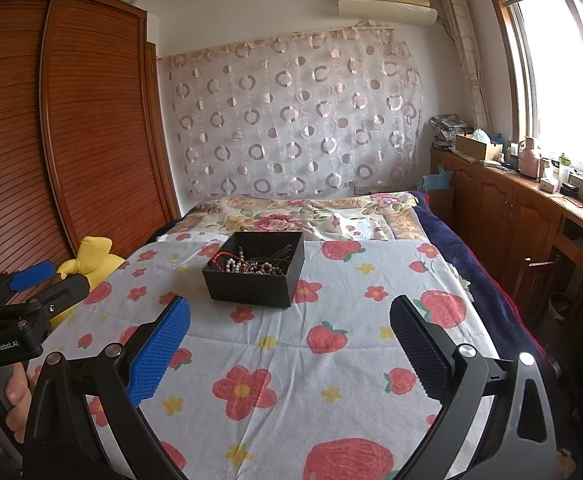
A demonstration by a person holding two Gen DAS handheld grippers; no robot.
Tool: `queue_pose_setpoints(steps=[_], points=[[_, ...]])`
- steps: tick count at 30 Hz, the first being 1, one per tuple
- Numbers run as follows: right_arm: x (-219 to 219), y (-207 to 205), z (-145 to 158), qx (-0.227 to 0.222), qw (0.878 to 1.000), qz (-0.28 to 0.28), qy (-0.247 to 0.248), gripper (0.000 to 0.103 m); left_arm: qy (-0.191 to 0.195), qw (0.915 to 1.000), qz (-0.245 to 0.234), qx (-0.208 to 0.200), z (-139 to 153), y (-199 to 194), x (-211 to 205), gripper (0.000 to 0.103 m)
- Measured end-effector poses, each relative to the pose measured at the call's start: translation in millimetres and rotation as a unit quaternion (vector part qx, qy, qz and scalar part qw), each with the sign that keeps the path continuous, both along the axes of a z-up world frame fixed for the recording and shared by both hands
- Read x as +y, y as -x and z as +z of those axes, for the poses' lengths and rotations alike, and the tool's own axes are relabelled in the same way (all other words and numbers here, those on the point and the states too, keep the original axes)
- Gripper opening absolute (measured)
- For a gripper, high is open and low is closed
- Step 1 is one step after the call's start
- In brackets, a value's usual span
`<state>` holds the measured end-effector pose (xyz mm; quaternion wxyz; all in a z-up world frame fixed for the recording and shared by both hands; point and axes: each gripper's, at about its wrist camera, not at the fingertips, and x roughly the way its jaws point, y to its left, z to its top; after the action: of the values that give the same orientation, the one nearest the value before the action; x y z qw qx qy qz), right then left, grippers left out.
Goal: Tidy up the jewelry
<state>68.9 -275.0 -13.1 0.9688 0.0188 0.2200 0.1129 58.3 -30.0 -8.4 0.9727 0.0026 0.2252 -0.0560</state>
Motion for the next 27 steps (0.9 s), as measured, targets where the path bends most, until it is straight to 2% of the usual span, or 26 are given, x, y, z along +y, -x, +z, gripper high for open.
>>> queue_pose_setpoints(steps=[27], points=[[0.0,0.3,0.6,0.001,1.000,0.000,-0.002,0.101,-0.004,1.0000,-0.001,-0.005,1.6,2.2,-4.6,0.096]])
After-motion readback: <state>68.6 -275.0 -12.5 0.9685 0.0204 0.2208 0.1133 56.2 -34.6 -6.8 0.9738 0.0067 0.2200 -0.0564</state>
